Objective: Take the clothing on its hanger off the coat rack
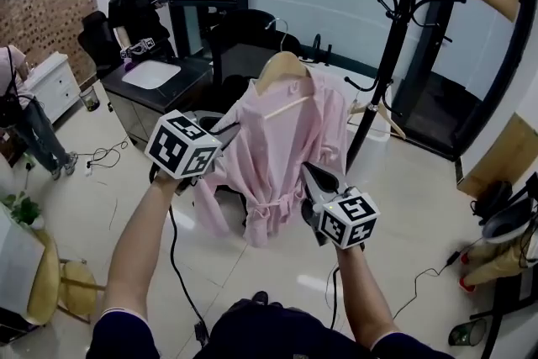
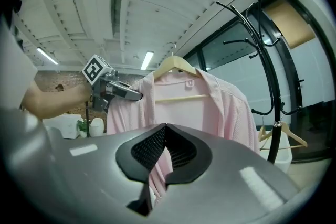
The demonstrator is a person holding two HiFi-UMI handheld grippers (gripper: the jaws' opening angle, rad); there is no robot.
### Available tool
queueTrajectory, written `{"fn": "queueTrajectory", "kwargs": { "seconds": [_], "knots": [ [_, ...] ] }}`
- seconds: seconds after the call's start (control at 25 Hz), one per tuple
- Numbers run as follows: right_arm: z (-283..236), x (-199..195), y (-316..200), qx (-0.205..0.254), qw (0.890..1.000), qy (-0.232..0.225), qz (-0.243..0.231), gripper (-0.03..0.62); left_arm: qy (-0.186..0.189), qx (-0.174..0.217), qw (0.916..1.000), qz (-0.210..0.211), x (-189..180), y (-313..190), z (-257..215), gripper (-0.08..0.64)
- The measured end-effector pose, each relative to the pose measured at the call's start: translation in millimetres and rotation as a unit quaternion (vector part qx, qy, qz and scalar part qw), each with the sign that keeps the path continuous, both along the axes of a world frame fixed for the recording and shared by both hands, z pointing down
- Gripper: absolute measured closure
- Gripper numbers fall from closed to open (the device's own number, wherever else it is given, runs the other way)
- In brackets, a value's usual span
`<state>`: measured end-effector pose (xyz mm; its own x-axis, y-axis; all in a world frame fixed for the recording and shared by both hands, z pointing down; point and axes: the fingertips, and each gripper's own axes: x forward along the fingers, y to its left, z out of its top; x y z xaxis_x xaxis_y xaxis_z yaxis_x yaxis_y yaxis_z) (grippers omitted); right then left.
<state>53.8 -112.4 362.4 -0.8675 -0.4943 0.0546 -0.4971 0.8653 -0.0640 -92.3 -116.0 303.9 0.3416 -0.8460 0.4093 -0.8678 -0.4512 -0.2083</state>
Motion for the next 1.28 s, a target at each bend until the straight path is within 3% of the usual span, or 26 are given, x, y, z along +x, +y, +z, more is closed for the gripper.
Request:
{"fn": "queueTrajectory", "kwargs": {
  "seconds": [0.24, 0.64, 0.88, 1.28],
  "knots": [
    [10, -11, 19, -0.013, 0.999, 0.0, -0.042, 0.591, 0.015, 0.008, 0.9968, -0.078, -39, 41, -4, 0.525],
    [18, -52, 38, -0.034, 0.995, -0.003, -0.092, 0.591, 0.007, 0.008, 0.9832, -0.182, -117, 80, -17, 0.525],
    [21, -99, 26, -0.03, 0.995, -0.006, -0.096, 0.591, 0.003, 0.015, 0.982, -0.188, -166, 70, -21, 0.525],
    [-3, -180, -22, -0.015, 0.998, -0.024, -0.049, 0.591, -0.007, 0.027, 0.9892, -0.144, -253, -3, -52, 0.525]
  ]
}}
